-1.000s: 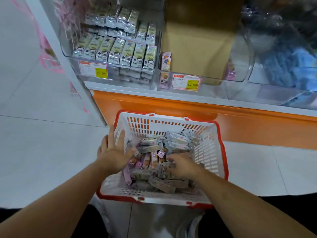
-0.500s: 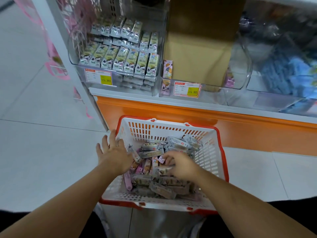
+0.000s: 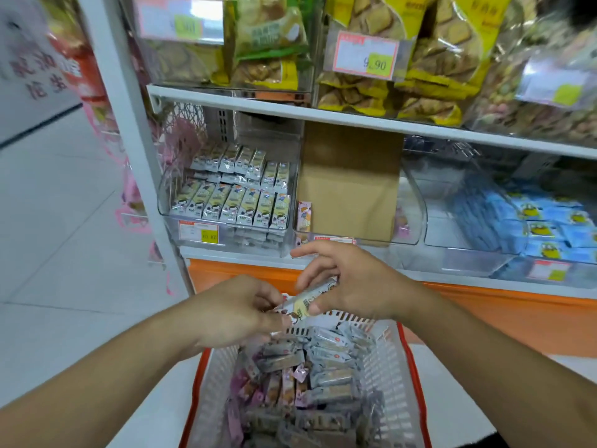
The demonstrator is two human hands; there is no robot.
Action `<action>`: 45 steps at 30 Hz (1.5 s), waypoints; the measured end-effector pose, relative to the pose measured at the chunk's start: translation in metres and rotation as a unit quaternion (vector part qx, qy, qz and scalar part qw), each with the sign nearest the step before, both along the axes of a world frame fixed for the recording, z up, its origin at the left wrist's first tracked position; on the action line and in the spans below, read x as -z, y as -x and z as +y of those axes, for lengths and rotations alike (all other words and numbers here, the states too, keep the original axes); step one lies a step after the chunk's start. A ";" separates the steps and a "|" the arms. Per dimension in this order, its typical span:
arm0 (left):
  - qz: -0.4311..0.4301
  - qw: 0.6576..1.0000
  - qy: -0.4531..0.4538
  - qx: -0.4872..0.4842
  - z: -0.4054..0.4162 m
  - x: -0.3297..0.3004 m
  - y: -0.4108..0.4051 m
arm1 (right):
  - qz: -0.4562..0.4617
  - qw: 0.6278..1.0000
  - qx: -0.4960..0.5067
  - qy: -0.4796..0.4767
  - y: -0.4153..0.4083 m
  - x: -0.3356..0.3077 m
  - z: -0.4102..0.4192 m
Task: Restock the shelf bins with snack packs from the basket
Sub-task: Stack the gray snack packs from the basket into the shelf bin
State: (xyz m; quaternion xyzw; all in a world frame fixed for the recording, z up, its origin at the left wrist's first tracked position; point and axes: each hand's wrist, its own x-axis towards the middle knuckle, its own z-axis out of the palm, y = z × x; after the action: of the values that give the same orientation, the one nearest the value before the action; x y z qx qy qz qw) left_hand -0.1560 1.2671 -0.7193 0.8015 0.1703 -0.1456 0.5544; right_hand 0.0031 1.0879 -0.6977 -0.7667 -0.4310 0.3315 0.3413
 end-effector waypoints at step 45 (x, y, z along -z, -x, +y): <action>-0.169 0.970 -0.164 -0.064 0.090 -0.058 -0.061 | -0.202 0.965 0.153 -0.074 -0.035 -0.013 0.067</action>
State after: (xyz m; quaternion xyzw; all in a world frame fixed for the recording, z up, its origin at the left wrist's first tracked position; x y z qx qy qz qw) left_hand -0.0952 1.3573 -0.6612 0.8822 0.1463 0.0578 0.4439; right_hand 0.0377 1.1546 -0.6843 -0.8471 -0.3920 0.0808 0.3496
